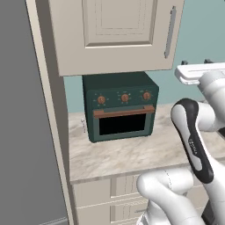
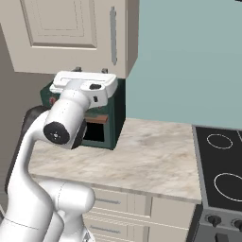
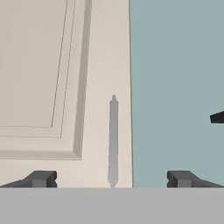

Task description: Pick the sponge and spray from the cabinet and place them on the counter.

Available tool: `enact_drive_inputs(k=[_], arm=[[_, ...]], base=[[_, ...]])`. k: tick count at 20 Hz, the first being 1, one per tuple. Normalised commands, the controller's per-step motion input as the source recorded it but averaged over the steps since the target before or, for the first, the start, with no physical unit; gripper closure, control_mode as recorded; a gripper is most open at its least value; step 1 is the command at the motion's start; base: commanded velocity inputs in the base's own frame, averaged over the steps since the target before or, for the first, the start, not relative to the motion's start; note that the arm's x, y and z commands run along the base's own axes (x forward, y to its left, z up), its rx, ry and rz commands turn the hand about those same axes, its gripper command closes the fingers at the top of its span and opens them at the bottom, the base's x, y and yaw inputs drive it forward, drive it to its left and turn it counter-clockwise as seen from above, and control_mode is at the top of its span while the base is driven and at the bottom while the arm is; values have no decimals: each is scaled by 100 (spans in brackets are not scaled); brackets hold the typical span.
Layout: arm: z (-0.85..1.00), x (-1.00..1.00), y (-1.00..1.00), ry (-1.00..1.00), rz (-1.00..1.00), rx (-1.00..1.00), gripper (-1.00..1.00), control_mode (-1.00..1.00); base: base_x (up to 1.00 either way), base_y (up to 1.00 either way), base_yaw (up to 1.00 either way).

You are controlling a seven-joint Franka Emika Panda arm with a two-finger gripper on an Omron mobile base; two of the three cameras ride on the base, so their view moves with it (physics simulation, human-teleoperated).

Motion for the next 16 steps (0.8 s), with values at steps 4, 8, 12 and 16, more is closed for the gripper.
enact_drive_inputs(k=[4, 8, 12, 16], arm=[[6, 11, 0, -1, 0, 0, -100, -100], [3, 11, 3, 0, 0, 0, -100, -100], [6, 9, 6, 0, 0, 0, -100, -100], [1, 20, 18, 0, 0, 0, -100, -100]], base=[[0, 0, 0], [0, 0, 0], [0, 0, 0], [0, 0, 0]])
